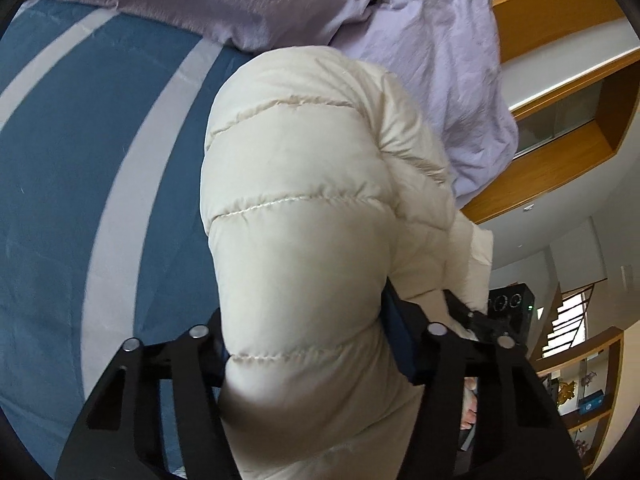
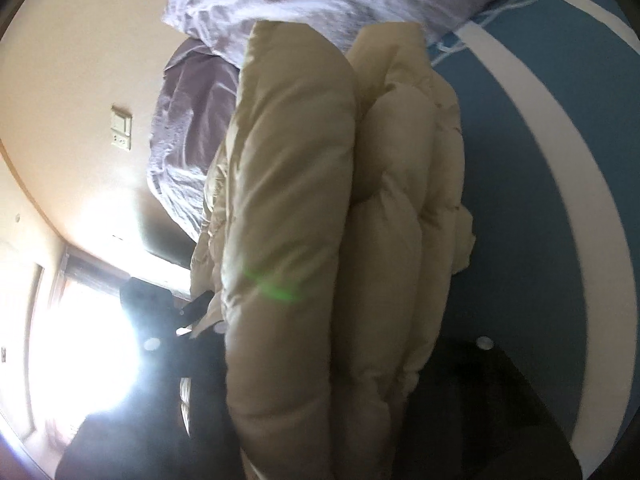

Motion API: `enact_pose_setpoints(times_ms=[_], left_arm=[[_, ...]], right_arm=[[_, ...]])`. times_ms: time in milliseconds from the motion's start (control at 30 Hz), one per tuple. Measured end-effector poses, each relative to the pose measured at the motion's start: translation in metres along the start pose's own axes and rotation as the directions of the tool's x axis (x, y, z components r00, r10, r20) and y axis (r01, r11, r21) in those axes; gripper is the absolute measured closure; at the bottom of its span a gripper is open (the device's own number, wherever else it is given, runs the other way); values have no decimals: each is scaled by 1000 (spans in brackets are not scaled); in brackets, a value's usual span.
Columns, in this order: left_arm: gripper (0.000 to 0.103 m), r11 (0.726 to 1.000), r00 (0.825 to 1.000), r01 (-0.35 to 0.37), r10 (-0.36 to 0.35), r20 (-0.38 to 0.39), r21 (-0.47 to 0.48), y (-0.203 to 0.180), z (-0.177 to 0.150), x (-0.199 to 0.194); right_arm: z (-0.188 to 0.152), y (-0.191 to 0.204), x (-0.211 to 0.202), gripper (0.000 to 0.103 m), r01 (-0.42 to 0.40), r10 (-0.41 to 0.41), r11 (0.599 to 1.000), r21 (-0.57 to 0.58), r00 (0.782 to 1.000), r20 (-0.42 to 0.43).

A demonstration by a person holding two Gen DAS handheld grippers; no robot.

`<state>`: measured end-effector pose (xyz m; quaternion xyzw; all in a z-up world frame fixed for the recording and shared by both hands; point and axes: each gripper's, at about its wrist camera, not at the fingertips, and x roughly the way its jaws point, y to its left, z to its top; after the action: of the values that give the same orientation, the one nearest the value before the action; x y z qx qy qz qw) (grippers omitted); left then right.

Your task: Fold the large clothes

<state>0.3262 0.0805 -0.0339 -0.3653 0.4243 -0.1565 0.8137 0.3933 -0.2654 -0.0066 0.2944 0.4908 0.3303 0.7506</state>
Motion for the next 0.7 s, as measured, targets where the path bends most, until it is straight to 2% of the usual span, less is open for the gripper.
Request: enact_pose_setpoints(times_ms=[100, 200, 367, 467, 567, 667, 700], left_arm=[[47, 1000, 999, 13, -13, 33, 3, 3, 6, -16], [47, 1000, 997, -2, 2, 73, 7, 8, 13, -31], [47, 999, 990, -49, 49, 131, -3, 27, 28, -55], [47, 994, 980, -106, 105, 170, -6, 39, 36, -66], [47, 986, 966, -167, 167, 197, -15, 51, 41, -69], [41, 977, 954, -212, 212, 213, -21, 54, 41, -68], [38, 968, 942, -249, 245, 228, -15, 53, 40, -69]], right_arm=[[7, 14, 10, 68, -2, 2, 1000, -30, 1000, -7], [16, 30, 27, 68, -8, 7, 998, -63, 1000, -19], [31, 53, 64, 69, -14, 8, 993, -120, 999, -49], [35, 64, 84, 69, 3, -12, 988, -154, 998, -59], [33, 75, 101, 65, 66, -77, 978, -196, 996, -47], [23, 82, 99, 53, 153, -158, 958, -242, 987, -1], [18, 84, 94, 49, 187, -188, 949, -255, 982, 19]])
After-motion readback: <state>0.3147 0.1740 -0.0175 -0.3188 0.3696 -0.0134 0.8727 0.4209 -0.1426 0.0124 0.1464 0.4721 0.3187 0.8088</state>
